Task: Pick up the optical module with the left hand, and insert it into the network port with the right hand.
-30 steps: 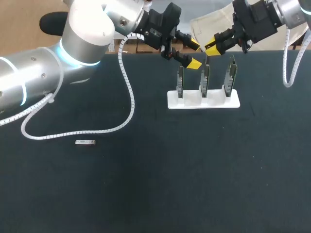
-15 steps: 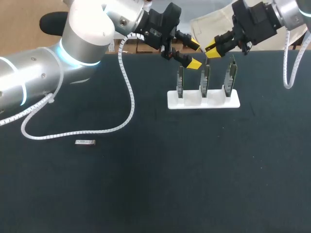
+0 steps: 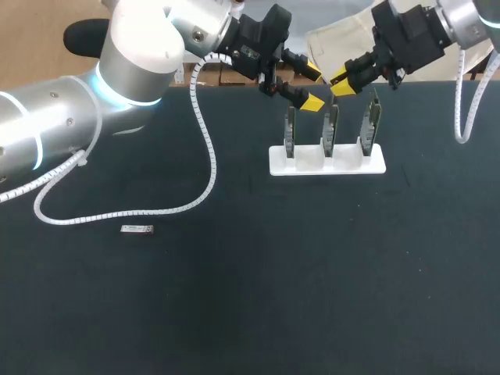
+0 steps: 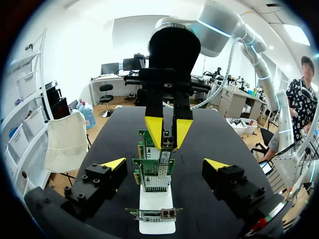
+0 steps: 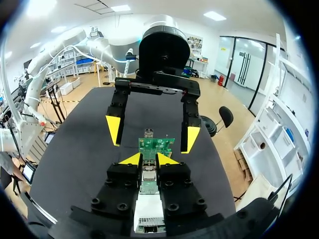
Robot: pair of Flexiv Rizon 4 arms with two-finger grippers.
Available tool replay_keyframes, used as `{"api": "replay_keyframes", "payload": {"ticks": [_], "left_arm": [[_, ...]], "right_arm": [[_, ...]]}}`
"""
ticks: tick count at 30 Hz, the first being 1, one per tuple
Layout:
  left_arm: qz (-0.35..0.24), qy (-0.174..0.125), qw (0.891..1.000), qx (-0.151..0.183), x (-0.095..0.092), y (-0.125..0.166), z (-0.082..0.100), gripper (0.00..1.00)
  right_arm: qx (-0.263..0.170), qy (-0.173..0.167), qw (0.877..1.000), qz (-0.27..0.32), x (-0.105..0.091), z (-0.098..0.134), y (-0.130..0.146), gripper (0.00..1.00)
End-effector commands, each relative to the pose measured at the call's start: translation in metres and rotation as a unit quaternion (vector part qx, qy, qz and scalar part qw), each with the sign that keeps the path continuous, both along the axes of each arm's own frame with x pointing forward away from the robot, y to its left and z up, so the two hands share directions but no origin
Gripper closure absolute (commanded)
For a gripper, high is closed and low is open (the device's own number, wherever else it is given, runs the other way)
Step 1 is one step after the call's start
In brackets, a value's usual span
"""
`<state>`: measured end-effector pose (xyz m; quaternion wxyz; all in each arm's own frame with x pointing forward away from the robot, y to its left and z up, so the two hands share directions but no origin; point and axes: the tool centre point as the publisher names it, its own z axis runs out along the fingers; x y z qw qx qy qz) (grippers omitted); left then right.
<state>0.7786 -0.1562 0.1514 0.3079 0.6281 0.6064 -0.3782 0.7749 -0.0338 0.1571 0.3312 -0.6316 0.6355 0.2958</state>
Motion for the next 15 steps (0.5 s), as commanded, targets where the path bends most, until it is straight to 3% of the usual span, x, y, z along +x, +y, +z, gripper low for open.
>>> {"api": "replay_keyframes", "payload": {"ticks": [1,4,5,6,7,15], "left_arm": [[0.000,-0.001,1.000,0.000,0.000,0.000,0.000,0.00],[0.000,-0.001,1.000,0.000,0.000,0.000,0.000,0.00],[0.000,-0.001,1.000,0.000,0.000,0.000,0.000,0.00],[0.000,-0.001,1.000,0.000,0.000,0.000,0.000,0.00],[0.000,-0.001,1.000,0.000,0.000,0.000,0.000,0.00],[0.000,-0.001,1.000,0.000,0.000,0.000,0.000,0.00]], "right_arm": [[0.000,0.001,1.000,0.000,0.002,-0.002,0.000,1.00],[-0.001,0.003,1.000,0.000,0.002,-0.003,0.000,1.00],[-0.002,0.004,1.000,-0.002,0.002,-0.004,0.000,0.86],[0.000,0.005,1.000,-0.005,0.002,-0.004,0.000,0.25],[0.001,0.005,1.000,-0.005,0.002,-0.003,0.000,0.00],[0.033,0.019,0.999,-0.027,0.007,0.006,-0.005,0.00]]}}
